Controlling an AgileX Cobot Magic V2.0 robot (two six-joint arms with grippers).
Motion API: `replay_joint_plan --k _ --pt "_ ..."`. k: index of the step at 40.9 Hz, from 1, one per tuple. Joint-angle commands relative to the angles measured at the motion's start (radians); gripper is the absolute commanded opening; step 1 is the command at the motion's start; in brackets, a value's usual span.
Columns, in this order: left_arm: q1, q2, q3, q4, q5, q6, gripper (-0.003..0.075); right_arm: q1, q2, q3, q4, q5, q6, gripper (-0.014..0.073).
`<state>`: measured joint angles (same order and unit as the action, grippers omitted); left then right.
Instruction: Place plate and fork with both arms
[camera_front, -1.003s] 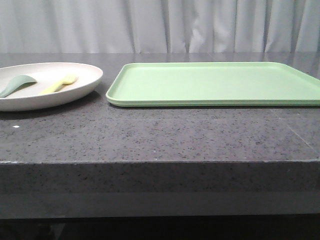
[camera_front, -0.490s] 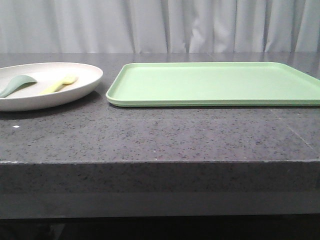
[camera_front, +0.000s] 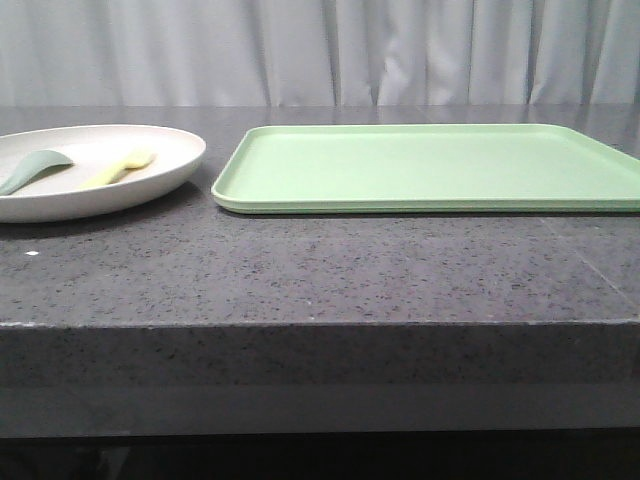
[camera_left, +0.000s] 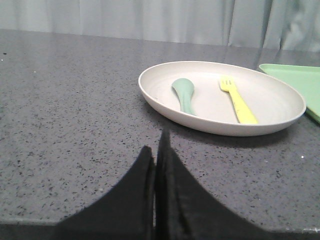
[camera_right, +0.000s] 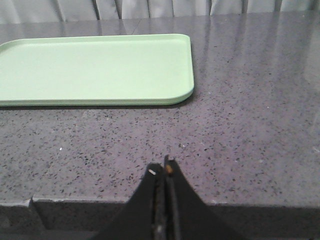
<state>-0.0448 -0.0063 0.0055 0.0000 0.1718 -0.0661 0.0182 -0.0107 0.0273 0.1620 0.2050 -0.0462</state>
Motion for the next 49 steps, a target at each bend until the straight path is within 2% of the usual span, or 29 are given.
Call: replay_joint_plan --k 1,7,13,15,20,28,38,44,49 --pt "0.003 -0.02 0.004 0.0 -0.088 -0.001 -0.0018 -0.005 -0.018 -0.003 0.001 -0.119 -0.004 -0.0067" --pt "0.003 -0.02 0.004 0.0 -0.135 -0.001 -0.0018 -0.005 -0.018 -0.008 0.001 -0.186 -0.004 -0.0067" --pt "0.003 -0.02 -0.002 0.0 -0.304 -0.001 -0.0018 -0.005 -0.018 -0.052 0.001 -0.178 -0.004 -0.0067" --pt "0.003 -0.02 -0.012 0.0 -0.323 -0.001 -0.0018 -0.005 -0.018 -0.084 0.001 -0.169 -0.004 -0.0067" --pt "0.003 -0.013 -0.068 -0.007 -0.309 -0.001 -0.0018 -0.005 -0.018 -0.188 0.001 -0.112 -0.004 -0.0067" --pt "0.003 0.093 -0.19 -0.007 -0.292 -0.001 -0.0018 -0.005 0.096 -0.426 0.001 0.117 -0.004 -0.0058" --pt "0.003 0.379 -0.406 0.019 -0.159 -0.001 -0.0018 -0.005 0.366 -0.642 0.001 0.14 -0.004 -0.0058" --pt "0.003 0.533 -0.475 0.019 -0.164 -0.001 -0.0018 -0.005 0.485 -0.67 0.001 0.132 -0.004 -0.0058" --pt "0.002 0.587 -0.493 0.019 -0.18 -0.001 -0.0018 -0.005 0.521 -0.67 0.001 0.129 -0.004 -0.0058"
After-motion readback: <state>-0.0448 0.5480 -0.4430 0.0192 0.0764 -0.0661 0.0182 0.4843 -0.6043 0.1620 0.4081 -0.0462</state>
